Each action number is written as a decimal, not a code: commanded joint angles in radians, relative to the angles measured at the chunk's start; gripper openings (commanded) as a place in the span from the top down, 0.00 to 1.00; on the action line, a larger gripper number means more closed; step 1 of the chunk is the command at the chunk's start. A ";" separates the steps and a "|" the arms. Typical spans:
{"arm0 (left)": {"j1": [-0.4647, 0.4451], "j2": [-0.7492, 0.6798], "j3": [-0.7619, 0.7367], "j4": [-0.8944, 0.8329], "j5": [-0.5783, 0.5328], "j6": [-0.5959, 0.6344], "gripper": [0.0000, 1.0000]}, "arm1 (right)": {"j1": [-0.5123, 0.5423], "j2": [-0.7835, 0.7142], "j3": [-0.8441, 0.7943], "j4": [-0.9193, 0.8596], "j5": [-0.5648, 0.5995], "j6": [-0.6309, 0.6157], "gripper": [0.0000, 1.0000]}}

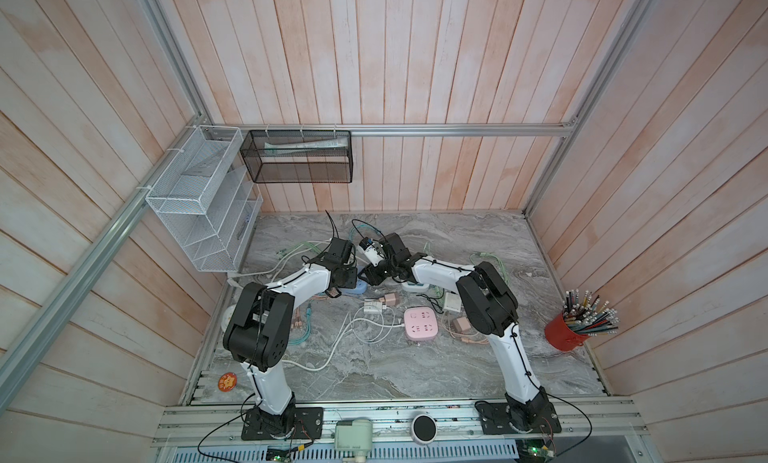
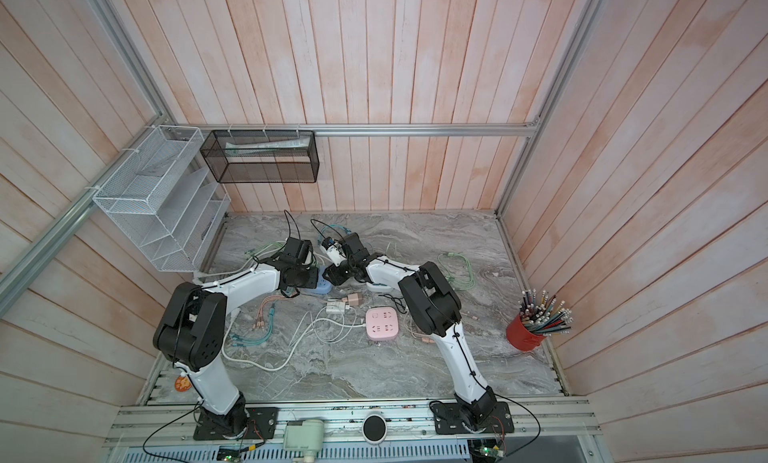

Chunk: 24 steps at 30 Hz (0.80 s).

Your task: Pull the plug off the socket

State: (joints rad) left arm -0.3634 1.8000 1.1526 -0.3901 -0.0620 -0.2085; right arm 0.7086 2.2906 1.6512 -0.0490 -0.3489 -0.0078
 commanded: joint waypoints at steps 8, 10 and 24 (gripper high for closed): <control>-0.006 0.019 0.036 0.003 0.001 0.005 0.65 | -0.012 0.010 -0.046 -0.071 0.009 -0.022 0.49; -0.009 0.012 0.035 0.005 0.002 0.006 0.68 | -0.013 0.002 -0.065 -0.067 0.018 -0.032 0.50; -0.016 -0.040 0.063 0.022 0.025 -0.015 0.73 | -0.012 -0.019 -0.146 -0.075 0.079 -0.036 0.50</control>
State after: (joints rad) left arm -0.3710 1.8027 1.1637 -0.3977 -0.0570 -0.2138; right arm 0.7021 2.2372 1.5433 0.0212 -0.3389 -0.0296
